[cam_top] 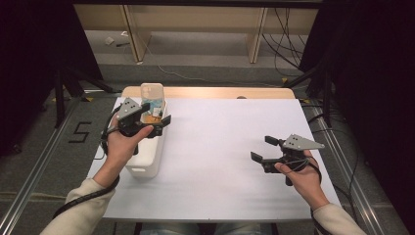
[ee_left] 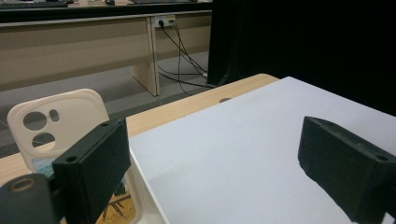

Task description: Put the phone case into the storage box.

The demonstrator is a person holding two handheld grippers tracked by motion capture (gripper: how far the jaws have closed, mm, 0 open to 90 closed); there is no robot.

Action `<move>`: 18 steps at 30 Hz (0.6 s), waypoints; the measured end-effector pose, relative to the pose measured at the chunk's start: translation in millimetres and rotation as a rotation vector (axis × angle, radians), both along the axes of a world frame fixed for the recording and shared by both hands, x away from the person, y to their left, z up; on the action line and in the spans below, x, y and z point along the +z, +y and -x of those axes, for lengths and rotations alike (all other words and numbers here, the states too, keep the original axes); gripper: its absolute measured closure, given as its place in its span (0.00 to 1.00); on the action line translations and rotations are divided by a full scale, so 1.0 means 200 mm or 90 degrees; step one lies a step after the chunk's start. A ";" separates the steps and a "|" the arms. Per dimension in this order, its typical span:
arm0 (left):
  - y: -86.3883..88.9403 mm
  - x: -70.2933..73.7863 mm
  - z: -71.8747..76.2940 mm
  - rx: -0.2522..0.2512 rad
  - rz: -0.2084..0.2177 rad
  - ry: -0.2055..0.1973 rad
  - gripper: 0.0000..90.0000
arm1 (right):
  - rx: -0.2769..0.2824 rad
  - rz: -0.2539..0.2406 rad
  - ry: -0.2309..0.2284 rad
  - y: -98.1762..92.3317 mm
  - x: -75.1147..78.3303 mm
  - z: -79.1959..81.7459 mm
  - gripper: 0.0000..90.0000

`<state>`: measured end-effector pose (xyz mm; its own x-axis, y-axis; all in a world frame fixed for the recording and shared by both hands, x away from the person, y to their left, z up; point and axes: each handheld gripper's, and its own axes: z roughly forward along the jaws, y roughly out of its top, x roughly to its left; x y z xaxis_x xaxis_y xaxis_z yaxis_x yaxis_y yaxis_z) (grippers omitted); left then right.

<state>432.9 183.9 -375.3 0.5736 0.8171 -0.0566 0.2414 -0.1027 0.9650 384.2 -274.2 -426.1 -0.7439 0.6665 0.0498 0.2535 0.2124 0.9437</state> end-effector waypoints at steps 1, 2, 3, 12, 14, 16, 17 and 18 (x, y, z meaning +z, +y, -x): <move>0.00 0.00 0.01 0.001 0.001 0.002 0.09 | 0.000 -0.001 0.001 0.00 0.00 0.00 0.18; 0.00 -0.01 0.01 0.000 -0.001 0.003 0.09 | 0.000 -0.001 0.000 0.00 0.00 0.00 0.18; 0.01 -0.01 0.01 0.000 0.000 0.004 0.08 | 0.000 -0.001 0.001 0.00 0.00 0.00 0.18; 0.02 -0.04 0.08 -0.021 -0.002 0.009 0.02 | -0.001 -0.002 0.000 0.00 0.00 0.00 0.18; 0.03 -0.05 0.09 -0.019 -0.004 0.008 0.02 | -0.002 -0.002 0.000 0.00 0.00 0.00 0.18; 0.03 -0.05 0.10 -0.017 -0.006 0.006 0.01 | -0.002 -0.002 0.000 0.00 0.00 0.00 0.18; 0.03 -0.05 0.11 -0.016 -0.009 0.004 0.01 | -0.002 -0.002 0.000 0.00 0.00 0.00 0.18; 0.03 -0.06 0.11 -0.016 -0.007 0.004 0.01 | 0.000 -0.001 0.000 0.00 0.00 0.00 0.18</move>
<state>410.4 190.5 -386.3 0.5938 0.8030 -0.0509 0.2440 -0.1194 0.9624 384.3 -274.9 -425.6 -0.7436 0.6667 0.0507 0.2530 0.2104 0.9443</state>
